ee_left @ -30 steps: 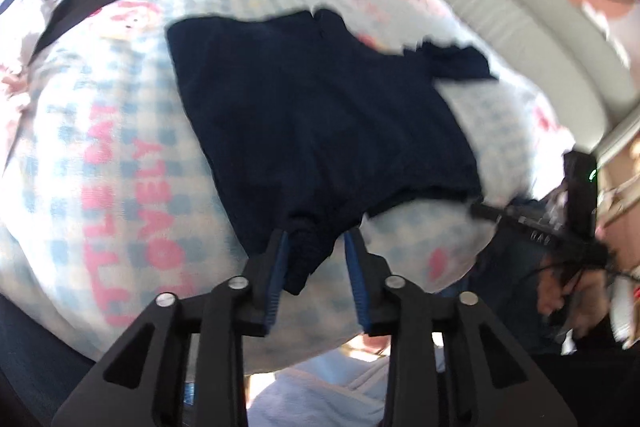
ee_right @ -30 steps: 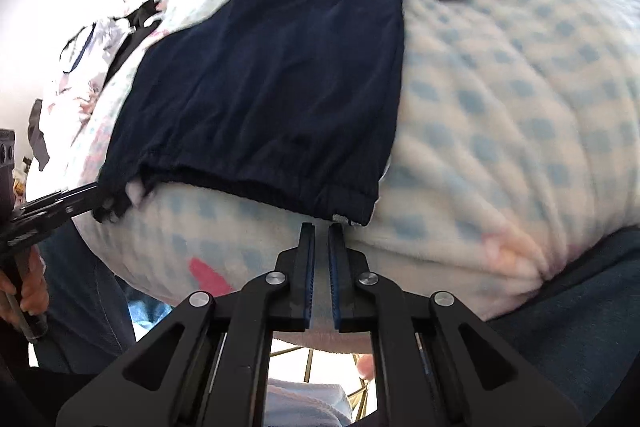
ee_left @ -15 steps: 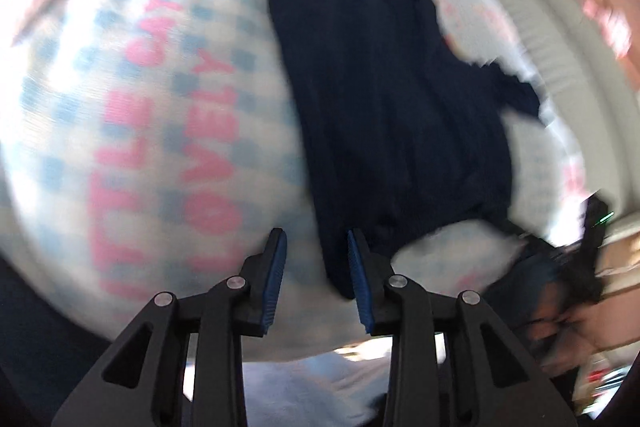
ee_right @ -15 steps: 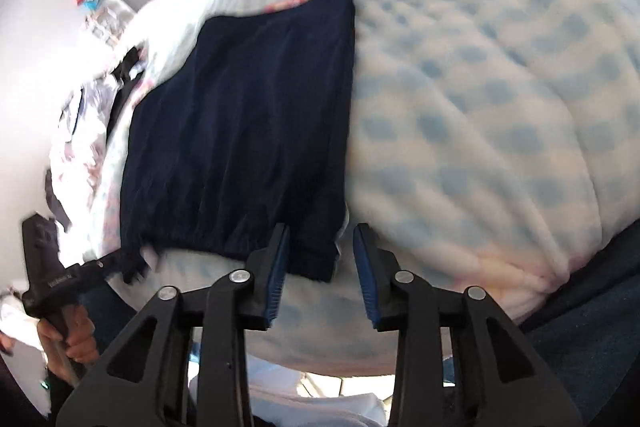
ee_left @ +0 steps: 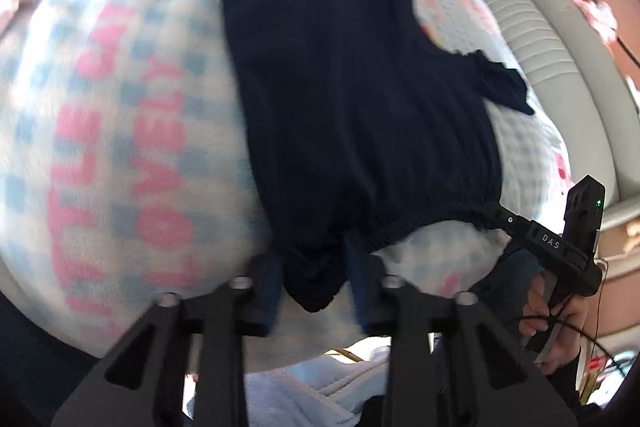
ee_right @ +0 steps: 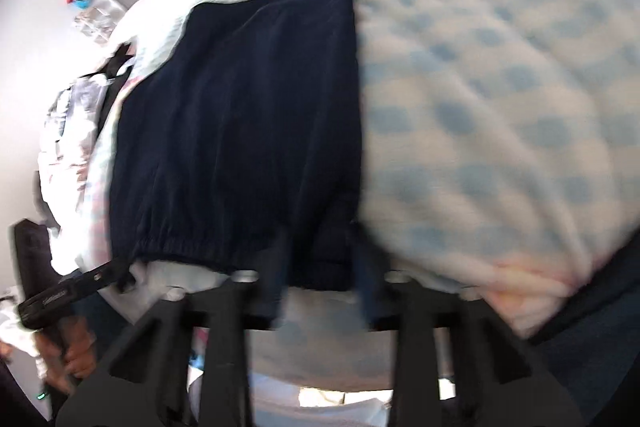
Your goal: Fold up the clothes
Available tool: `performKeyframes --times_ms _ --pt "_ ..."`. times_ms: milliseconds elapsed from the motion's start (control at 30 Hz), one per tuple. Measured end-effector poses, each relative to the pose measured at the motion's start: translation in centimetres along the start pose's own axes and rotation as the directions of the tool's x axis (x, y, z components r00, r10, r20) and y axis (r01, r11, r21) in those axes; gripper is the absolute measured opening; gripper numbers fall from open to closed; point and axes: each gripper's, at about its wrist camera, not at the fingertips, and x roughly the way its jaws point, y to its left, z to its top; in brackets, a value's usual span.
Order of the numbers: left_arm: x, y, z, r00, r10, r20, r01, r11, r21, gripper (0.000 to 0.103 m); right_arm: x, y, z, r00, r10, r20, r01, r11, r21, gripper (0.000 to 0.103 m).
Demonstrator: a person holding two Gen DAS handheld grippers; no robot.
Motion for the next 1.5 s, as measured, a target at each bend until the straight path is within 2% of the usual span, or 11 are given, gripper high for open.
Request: performKeyframes --times_ms 33,167,367,433,467,567,800,933,1167,1333,1500 --pt "-0.6 -0.2 0.0 1.000 -0.005 0.011 0.005 1.000 0.011 0.018 -0.5 0.3 -0.2 1.000 -0.013 0.019 0.013 1.000 -0.006 0.011" --pt "-2.3 -1.2 -0.4 0.999 -0.022 0.035 0.020 0.999 0.048 0.014 -3.2 1.7 -1.3 0.997 -0.007 0.072 0.012 0.997 -0.071 0.009" --pt "-3.2 -0.7 -0.9 0.999 -0.010 0.037 0.007 0.997 0.072 0.015 -6.0 2.0 -2.7 0.994 0.054 0.093 -0.048 0.997 -0.060 0.009" --pt "-2.9 0.4 -1.0 1.000 0.022 -0.003 -0.022 0.997 0.069 0.022 -5.7 2.0 -2.8 0.996 0.049 0.079 -0.045 0.997 -0.055 0.009" --pt "-2.5 1.0 -1.1 0.999 0.024 -0.039 -0.022 0.998 0.055 0.033 -4.9 1.7 -2.9 0.998 0.029 0.059 -0.026 0.999 -0.047 0.013" --pt "-2.1 1.1 -1.2 0.997 0.052 -0.064 -0.048 0.996 0.069 0.037 -2.8 0.3 -3.0 0.999 -0.016 -0.039 0.015 1.000 -0.013 0.021" --pt "-5.7 3.5 1.9 0.996 0.072 0.058 -0.075 0.995 0.063 0.044 -7.6 0.9 -0.6 0.991 -0.060 0.116 0.069 0.994 -0.079 0.028" --pt "-6.5 5.5 6.1 0.989 0.073 0.129 -0.076 0.997 0.015 0.044 -8.7 2.2 3.4 0.988 -0.002 0.152 0.020 0.994 -0.111 0.028" --pt "-4.5 8.3 12.6 0.978 0.112 0.175 -0.099 0.992 -0.080 0.044 -3.7 10.2 12.0 0.991 0.111 0.068 -0.087 0.952 -0.295 0.032" --pt "-1.9 8.2 15.4 0.977 0.098 0.191 -0.080 0.992 -0.101 0.044 3.1 13.3 15.5 0.995 0.094 -0.017 -0.094 0.923 -0.374 0.033" --pt "0.5 8.0 16.5 0.980 0.057 0.190 -0.040 0.995 -0.095 0.044 10.1 15.6 17.8 0.998 -0.001 -0.064 -0.026 0.907 -0.420 0.033"
